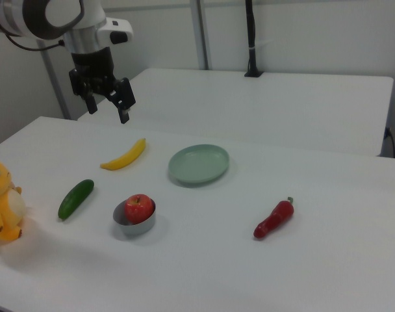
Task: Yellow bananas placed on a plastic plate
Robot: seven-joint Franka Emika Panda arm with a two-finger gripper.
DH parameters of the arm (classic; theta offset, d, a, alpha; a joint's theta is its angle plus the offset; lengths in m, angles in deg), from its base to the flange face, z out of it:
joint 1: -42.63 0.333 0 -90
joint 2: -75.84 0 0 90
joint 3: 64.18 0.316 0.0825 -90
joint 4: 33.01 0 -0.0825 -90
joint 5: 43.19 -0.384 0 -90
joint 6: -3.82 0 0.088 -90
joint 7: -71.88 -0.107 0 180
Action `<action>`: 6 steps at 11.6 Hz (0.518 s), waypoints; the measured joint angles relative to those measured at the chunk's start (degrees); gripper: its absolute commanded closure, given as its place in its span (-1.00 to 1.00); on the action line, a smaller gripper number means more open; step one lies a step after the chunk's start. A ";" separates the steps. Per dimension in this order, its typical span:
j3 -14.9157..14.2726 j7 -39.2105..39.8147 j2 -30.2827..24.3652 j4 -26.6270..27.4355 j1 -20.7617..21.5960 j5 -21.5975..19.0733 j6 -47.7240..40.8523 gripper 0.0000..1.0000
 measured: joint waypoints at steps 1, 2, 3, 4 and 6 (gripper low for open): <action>0.02 0.00 0.09 0.34 0.08 0.01 0.00 -1.00; 0.03 0.00 0.25 0.48 0.10 0.01 0.01 -1.00; 0.06 0.00 0.56 0.56 0.25 0.01 0.09 -1.00; 0.07 0.00 1.00 0.57 0.68 0.01 0.66 -1.00; 0.14 -1.01 2.08 0.57 1.83 0.01 3.94 -1.00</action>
